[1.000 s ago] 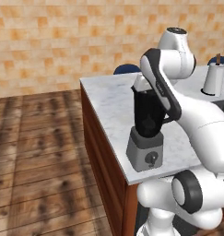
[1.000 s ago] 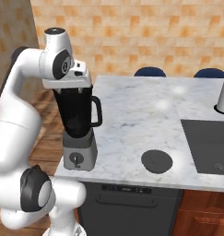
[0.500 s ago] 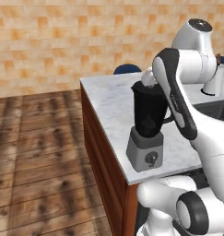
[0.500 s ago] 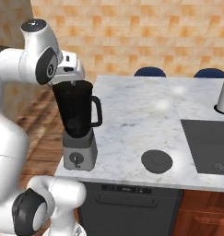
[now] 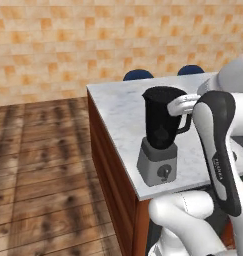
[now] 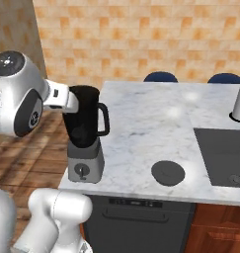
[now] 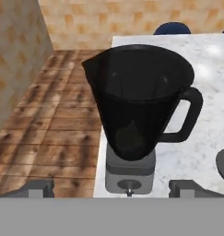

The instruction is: Grab the garlics from the fridge, place them in the blender, close the lid, and turn on the blender to create a marinade.

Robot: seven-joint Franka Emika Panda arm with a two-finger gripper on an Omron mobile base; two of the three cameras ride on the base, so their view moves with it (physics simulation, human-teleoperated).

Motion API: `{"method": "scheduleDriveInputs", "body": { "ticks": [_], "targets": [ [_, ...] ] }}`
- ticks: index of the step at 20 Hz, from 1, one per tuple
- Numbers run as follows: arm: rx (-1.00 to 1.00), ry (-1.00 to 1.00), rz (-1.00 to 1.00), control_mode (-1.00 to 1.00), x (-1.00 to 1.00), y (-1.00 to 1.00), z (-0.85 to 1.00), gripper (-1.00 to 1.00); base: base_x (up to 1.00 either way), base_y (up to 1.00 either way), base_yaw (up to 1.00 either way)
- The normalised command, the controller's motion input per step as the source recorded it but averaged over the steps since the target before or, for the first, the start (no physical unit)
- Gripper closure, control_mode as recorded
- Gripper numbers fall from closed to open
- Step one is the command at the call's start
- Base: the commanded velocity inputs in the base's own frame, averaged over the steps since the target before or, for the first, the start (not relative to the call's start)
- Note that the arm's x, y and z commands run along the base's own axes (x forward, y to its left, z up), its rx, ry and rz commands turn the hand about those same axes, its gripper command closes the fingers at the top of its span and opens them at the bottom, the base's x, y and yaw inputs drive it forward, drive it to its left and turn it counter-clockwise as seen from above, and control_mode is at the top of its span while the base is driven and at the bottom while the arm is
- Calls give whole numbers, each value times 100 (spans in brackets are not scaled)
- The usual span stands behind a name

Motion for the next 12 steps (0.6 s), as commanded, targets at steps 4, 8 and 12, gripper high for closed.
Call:
{"method": "scheduleDriveInputs", "body": {
  "ticks": [4, 8, 12],
  "targets": [
    [0, 7, -5, -100, -80, 12, -60, -100, 0, 0, 0],
    [0, 12, -2, -100, -46, 10, -44, -100, 0, 0, 0],
    [0, 13, 0, -100, 0, 9, -2, -100, 0, 0, 0]
  ]
}}
